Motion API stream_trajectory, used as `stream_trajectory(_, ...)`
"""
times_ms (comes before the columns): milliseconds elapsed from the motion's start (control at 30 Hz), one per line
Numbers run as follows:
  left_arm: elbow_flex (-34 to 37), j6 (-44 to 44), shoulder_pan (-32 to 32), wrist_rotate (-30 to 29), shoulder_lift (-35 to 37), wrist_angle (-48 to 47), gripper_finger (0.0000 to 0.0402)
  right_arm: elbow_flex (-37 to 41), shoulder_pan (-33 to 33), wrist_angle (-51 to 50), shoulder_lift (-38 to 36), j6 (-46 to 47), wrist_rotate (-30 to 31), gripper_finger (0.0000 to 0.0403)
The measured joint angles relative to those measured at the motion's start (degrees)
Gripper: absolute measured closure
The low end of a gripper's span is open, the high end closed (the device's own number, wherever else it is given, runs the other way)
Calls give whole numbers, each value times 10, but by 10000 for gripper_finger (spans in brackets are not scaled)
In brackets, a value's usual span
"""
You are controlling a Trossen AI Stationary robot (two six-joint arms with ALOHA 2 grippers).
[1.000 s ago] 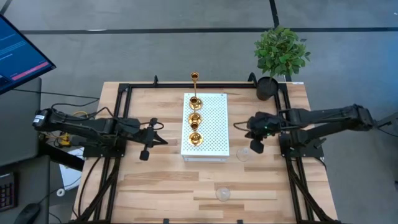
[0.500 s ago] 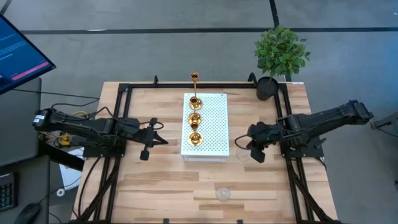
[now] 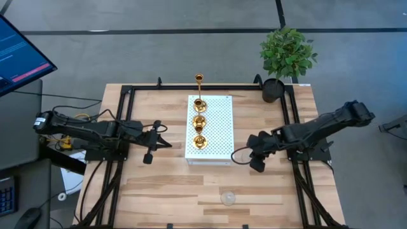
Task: Pick & Place candle stick holders
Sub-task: Put the top transparent candle holder on the shelf
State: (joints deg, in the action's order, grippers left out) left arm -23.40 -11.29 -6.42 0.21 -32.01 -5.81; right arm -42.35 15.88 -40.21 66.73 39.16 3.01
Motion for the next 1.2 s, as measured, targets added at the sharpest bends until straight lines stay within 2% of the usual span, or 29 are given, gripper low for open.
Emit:
stream_trajectory(133, 0, 0, 0, 0, 0, 0, 394, -2, 0, 5, 16, 0, 1, 380)
stream_trajectory(400, 0, 0, 0, 0, 0, 0, 394, 2, 0, -5, 21, 0, 0, 299)
stream_trajectory(533, 0, 0, 0, 0, 0, 0, 394, 2, 0, -12, 21, 3, 0, 280)
stream_trajectory(767, 0, 0, 0, 0, 0, 0, 394, 1, 0, -66, 20, 40, 22, 303)
stream_trajectory(1133, 0, 0, 0, 0, 0, 0, 394, -1, -2, -77, 18, 38, 66, 382)
stream_trajectory(1200, 0, 0, 0, 0, 0, 0, 394, -1, -2, -78, 18, 38, 72, 384)
